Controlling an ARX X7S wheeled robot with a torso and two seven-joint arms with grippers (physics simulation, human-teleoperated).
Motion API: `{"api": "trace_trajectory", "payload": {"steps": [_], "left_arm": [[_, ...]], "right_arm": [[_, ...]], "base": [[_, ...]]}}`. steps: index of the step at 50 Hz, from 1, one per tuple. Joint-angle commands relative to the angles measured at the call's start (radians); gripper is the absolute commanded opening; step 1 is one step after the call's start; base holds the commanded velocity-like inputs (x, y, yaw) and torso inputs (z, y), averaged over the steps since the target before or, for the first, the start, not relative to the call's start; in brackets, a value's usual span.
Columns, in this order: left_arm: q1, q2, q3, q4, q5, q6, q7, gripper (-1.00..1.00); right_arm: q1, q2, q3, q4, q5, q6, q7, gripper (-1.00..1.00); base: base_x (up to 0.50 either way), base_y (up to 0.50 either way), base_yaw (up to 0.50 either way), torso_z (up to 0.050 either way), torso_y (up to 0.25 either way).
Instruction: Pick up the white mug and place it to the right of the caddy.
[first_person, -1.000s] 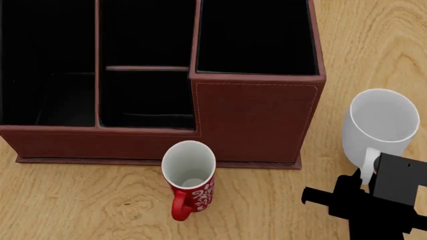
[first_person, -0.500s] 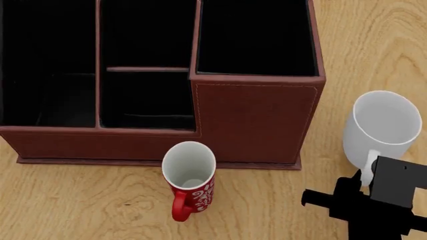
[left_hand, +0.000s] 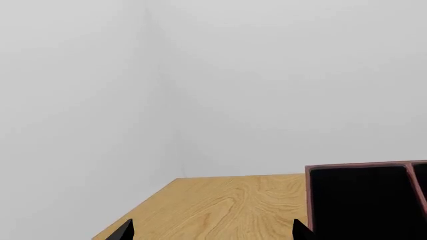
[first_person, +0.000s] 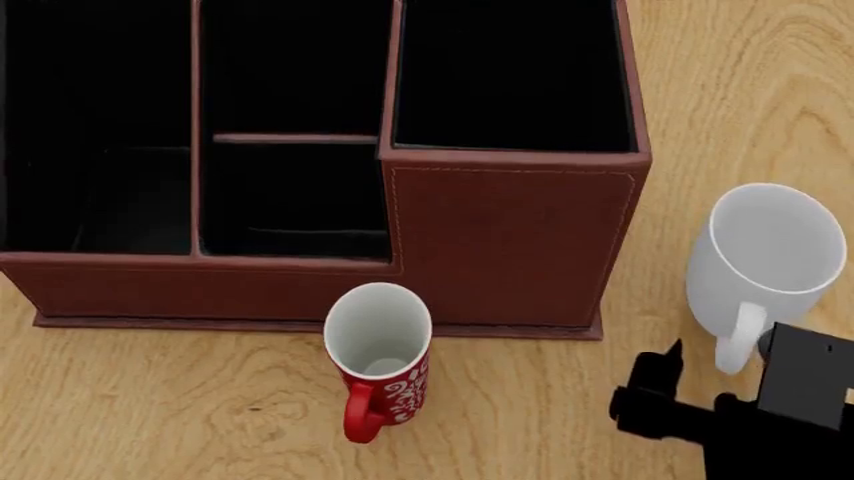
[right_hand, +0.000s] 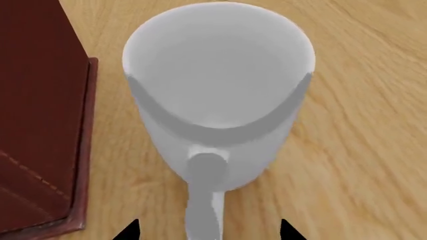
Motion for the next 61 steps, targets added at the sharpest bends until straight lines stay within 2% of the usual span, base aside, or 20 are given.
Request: {"api": "trace_trajectory", "payload": {"steps": [1,17,25,34,47,61], "left_arm": [[0.001,0.004,0.002,-0.001,0.003,0.001,0.003,1.00],[0.016,0.008,-0.009,-0.001,0.008,0.014,0.012,1.00],[0.050,0.010,-0.036,0.004,0.012,0.029,0.015,1.00],[0.056,0.022,-0.022,-0.003,0.028,0.045,0.028,1.00],[0.037,0.041,0.017,-0.023,0.047,0.057,0.047,1.00],[0.015,0.067,0.057,-0.053,0.061,0.078,0.072,1.00]], "right_arm": [[-0.061,0.033,0.024,-0.080,0.025,-0.028,0.024,1.00],[-0.274,0.157,0.066,-0.381,0.013,-0.117,0.159,1.00],[-0.448,0.239,0.091,-0.550,-0.039,-0.199,0.258,1.00],[-0.628,0.337,0.127,-0.735,-0.151,-0.287,0.390,1.00],[-0.767,0.415,0.153,-0.901,-0.315,-0.341,0.503,1.00],[-0.875,0.511,0.183,-1.100,-0.506,-0.319,0.664,1.00]], "base": [[0.00,0.00,0.00,0.000,0.000],[0.00,0.00,0.00,0.000,0.000],[0.00,0.00,0.00,0.000,0.000],[0.00,0.00,0.00,0.000,0.000],[0.00,0.00,0.00,0.000,0.000],[0.00,0.00,0.00,0.000,0.000]]}}
